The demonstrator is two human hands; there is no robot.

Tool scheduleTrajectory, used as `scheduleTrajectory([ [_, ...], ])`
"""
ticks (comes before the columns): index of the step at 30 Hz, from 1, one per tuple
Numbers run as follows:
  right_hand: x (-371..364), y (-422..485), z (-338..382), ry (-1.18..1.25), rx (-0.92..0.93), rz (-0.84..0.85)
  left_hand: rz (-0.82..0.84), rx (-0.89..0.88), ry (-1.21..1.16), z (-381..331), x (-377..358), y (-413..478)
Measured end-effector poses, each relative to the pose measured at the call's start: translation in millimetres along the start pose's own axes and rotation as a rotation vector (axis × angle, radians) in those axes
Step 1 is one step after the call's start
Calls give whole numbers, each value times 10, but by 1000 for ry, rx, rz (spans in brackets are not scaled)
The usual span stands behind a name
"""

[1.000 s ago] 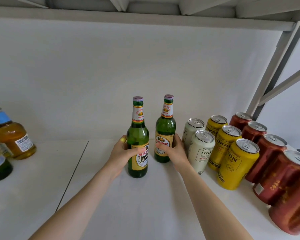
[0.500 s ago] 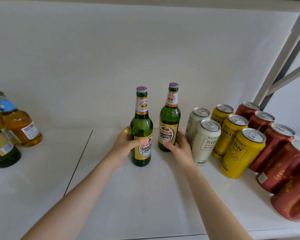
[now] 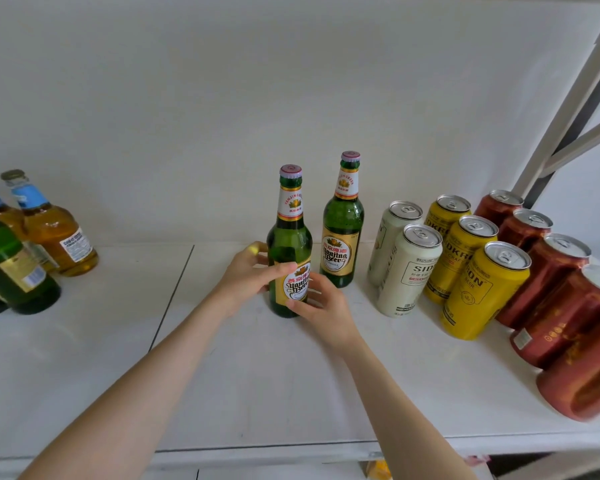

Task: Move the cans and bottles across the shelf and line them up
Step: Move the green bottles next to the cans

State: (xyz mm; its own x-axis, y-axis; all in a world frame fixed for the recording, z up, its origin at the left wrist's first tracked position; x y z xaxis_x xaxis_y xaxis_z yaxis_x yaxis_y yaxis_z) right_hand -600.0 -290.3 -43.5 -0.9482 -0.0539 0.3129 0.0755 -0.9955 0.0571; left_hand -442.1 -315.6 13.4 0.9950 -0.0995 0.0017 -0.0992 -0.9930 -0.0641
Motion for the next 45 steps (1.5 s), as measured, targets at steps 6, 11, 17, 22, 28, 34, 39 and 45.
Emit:
scheduleTrajectory([
  [6, 112, -135, -36, 23, -4, -23, -8, 43, 7, 15, -145, -128],
  [11, 334, -352, -66, 23, -6, -51, 29, 69, -14, 40, -425, -269],
  [17, 633, -505, -147, 33, -38, -74, 53, 73, -25, 45, -764, -339],
  [22, 779, -462, -190, 37, -25, -118, 56, 56, -54, 11, -939, -269],
  [28, 832, -326, -181, 48, -16, -130, 54, 66, -45, -20, -952, -124],
  [34, 811, -232, -176, 62, -3, -141, 50, 76, -43, -104, -939, -59],
  [39, 797, -179, -169, 71, 5, -146, 50, 88, -44, -124, -924, -14],
  [45, 789, -158, -175, 61, 8, -146, 71, 108, -57, -133, -923, 4],
])
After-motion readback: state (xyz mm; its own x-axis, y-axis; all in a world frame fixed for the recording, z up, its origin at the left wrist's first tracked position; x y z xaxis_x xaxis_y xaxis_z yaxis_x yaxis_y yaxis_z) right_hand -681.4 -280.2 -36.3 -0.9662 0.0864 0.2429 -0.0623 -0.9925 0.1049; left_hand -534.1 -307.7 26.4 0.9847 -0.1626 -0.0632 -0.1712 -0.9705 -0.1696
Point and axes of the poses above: each hand's wrist, its own y-axis towards the middle knuckle, its own x-axis out of the back of the hand, z = x × y, the point moved 6 cm from there along y, towards the middle knuckle, and after that the axes turned 11 degrees about -y, right-handed, at the moved point
